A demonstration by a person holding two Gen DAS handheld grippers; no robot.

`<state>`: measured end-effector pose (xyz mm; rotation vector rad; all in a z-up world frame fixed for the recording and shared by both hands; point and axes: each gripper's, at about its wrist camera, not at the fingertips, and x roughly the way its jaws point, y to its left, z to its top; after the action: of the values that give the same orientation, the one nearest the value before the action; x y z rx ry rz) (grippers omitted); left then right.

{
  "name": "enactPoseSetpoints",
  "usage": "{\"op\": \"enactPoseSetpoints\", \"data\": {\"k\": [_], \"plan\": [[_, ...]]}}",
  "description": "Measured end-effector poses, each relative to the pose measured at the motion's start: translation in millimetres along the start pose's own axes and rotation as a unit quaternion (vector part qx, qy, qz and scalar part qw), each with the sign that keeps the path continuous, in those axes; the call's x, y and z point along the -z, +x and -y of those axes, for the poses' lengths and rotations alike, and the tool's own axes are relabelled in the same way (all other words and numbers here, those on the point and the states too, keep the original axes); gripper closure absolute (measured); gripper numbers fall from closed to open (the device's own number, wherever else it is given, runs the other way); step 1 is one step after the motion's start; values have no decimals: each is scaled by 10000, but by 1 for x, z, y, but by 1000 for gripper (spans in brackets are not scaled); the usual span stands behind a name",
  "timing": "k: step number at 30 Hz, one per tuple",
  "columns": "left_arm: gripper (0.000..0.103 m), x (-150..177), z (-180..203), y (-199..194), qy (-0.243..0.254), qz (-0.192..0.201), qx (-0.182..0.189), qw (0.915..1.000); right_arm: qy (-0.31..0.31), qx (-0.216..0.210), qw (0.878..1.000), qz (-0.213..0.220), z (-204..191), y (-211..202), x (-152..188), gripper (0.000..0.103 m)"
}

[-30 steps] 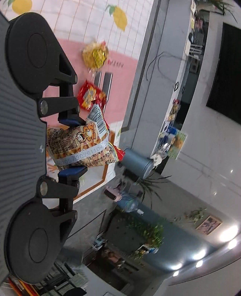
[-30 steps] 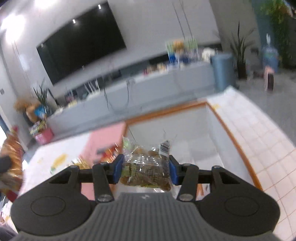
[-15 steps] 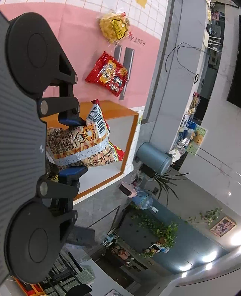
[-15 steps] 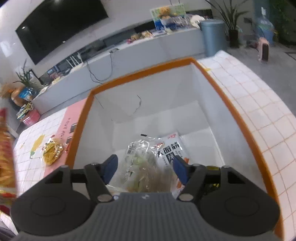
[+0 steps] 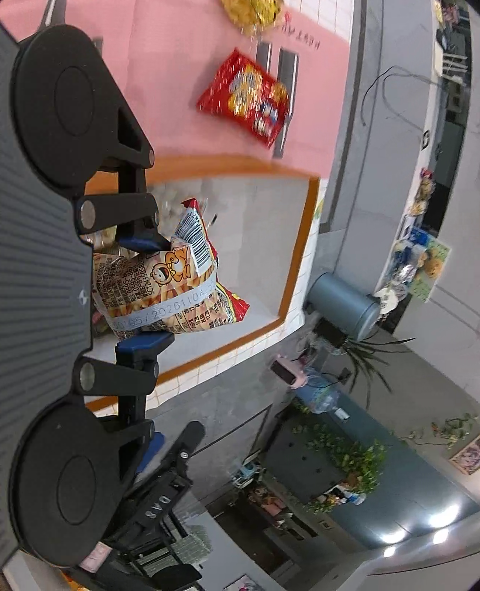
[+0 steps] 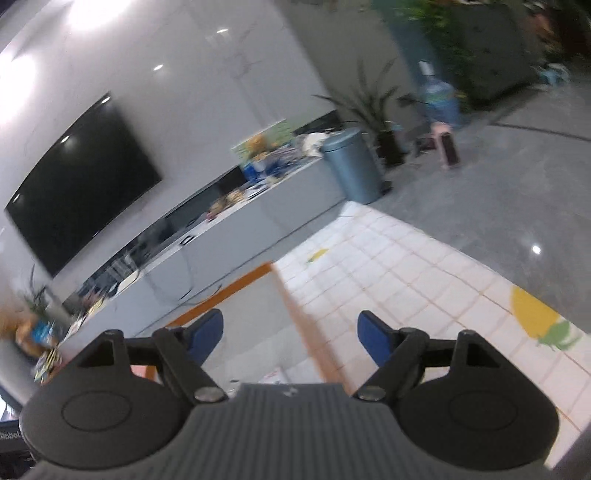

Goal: Organize snacks
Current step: 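Open the right gripper to drop the nut bag while the left releases the peanut bag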

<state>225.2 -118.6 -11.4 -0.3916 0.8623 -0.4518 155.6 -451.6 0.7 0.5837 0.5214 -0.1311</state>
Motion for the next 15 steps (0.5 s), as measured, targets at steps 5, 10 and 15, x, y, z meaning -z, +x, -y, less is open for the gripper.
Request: {"op": "enactPoseSetpoints", "data": {"k": [5, 10, 15], "plan": [[54, -14, 21, 45, 308, -568, 92, 9979, 102, 233, 9996, 122, 3, 2, -2, 25], [54, -24, 33, 95, 427, -989, -96, 9941, 319, 181, 9993, 25, 17, 11, -3, 25], [54, -23, 44, 134, 639, -1283, -585, 9879, 311, 195, 9993, -44, 22, 15, -7, 25]]}}
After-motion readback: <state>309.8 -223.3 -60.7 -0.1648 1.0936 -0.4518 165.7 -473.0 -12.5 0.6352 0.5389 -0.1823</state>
